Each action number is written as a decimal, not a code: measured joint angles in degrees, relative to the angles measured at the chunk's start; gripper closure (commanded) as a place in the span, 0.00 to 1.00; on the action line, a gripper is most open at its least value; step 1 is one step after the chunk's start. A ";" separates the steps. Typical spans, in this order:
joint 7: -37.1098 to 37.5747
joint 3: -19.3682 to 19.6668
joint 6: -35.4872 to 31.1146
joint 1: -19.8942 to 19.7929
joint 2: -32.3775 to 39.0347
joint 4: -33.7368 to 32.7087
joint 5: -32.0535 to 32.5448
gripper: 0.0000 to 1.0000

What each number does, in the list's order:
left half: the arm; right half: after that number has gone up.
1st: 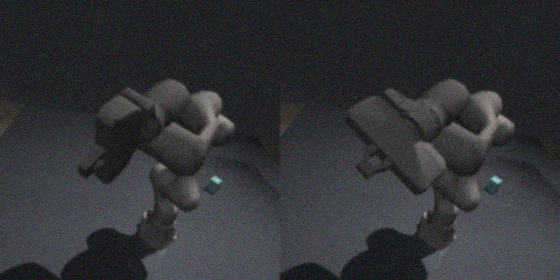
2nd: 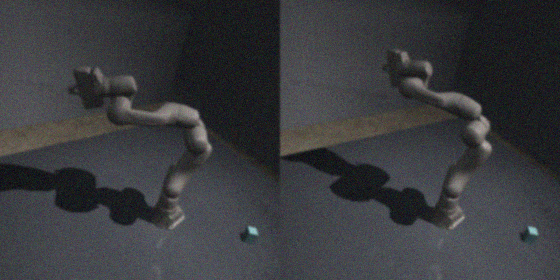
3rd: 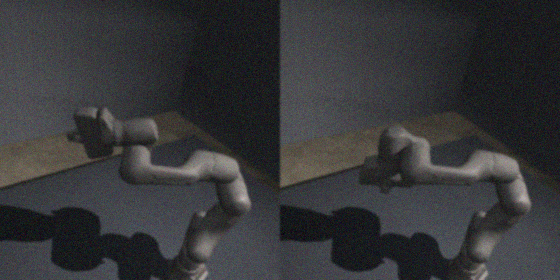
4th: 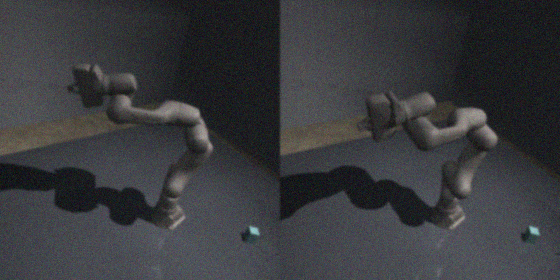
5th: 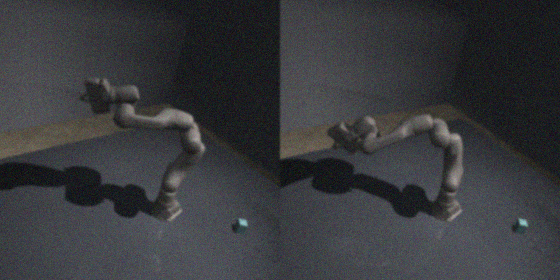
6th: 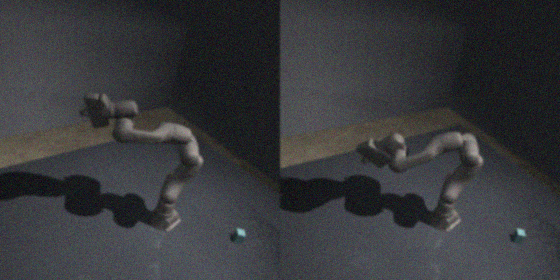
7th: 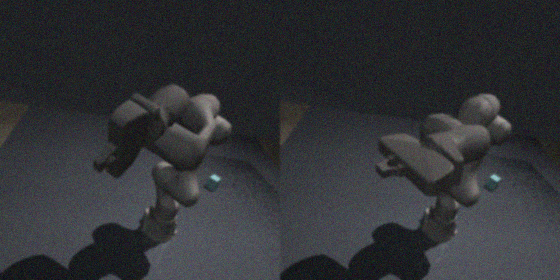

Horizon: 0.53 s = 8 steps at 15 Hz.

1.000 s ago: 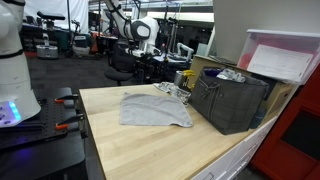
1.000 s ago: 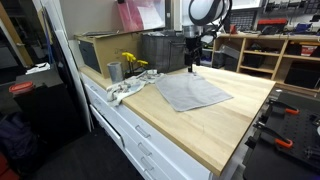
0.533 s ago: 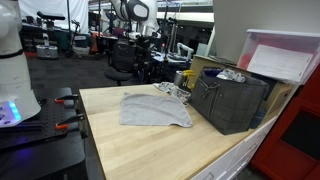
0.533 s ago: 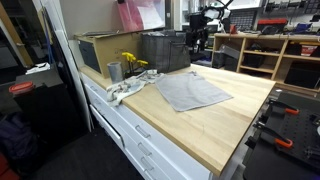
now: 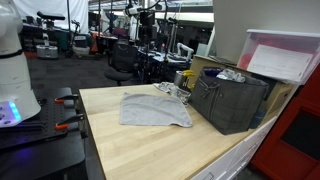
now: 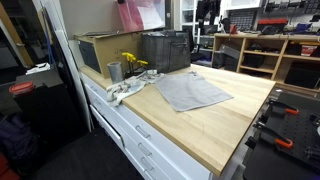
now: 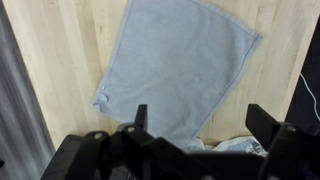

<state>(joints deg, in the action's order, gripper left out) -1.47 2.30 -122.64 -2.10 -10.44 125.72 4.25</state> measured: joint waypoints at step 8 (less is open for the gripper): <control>-9.78 3.92 0.98 -1.57 -5.38 0.01 1.36 0.00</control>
